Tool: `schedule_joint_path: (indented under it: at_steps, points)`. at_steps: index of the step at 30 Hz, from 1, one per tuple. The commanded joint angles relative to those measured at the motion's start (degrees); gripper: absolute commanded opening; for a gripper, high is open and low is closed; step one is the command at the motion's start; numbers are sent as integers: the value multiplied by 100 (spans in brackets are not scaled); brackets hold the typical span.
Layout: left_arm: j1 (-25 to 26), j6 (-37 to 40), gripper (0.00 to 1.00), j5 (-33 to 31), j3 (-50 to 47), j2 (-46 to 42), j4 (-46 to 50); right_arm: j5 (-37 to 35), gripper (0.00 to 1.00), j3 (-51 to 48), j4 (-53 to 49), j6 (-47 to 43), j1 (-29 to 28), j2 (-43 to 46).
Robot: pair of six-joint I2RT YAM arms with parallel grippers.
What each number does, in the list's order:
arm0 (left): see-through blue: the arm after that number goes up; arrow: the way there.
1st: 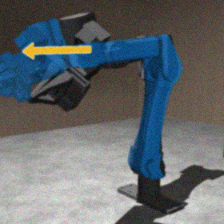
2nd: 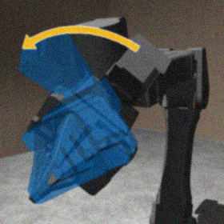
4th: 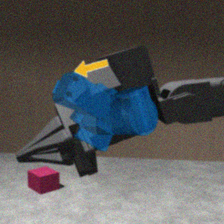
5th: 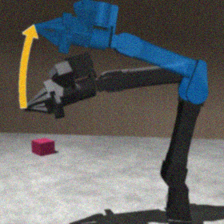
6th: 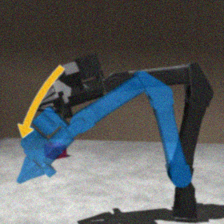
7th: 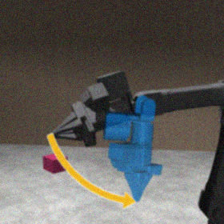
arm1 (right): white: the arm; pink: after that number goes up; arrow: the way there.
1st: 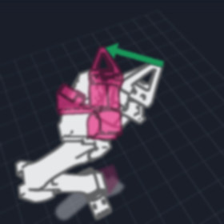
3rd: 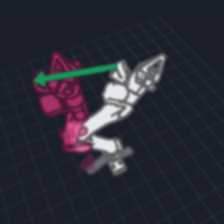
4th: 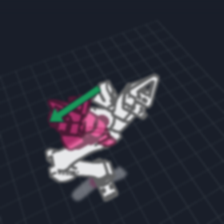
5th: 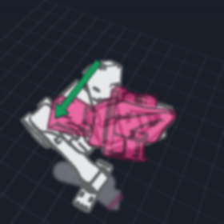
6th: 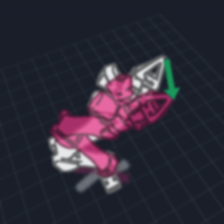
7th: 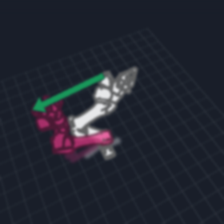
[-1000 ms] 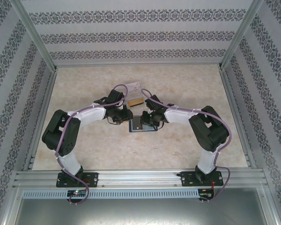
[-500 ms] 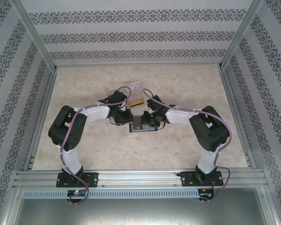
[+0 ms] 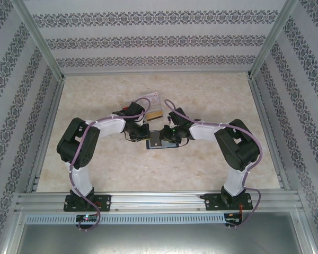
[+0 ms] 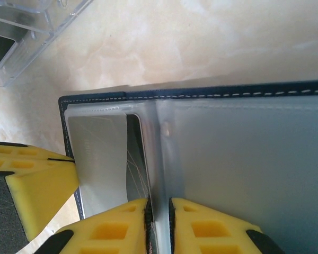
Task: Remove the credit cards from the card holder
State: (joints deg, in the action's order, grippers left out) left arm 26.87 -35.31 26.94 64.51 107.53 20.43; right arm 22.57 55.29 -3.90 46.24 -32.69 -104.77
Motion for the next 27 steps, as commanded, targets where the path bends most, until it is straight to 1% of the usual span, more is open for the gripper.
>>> schedule_joint_path:
  at_steps: [1, 7, 17, 21, 22, 27]
  points:
    - [46, 250, 7, -249, -26, 263, 439, 171, 20, -112, 150, 48, 43, 62]
    - [51, 279, 5, -216, -26, 339, 436, 356, 20, -127, 299, 30, 43, 0]
    - [46, 279, 6, -166, -59, 413, 392, 577, 21, -163, 433, 17, 43, -121]
    - [46, 283, 8, -169, -53, 401, 405, 530, 17, -185, 400, 11, 43, -105]
    - [47, 294, 8, -188, -45, 388, 422, 488, 15, -193, 382, 8, 43, -89]
    - [52, 439, 14, -314, 69, 299, 617, 217, 11, -276, 255, -37, 58, 56]
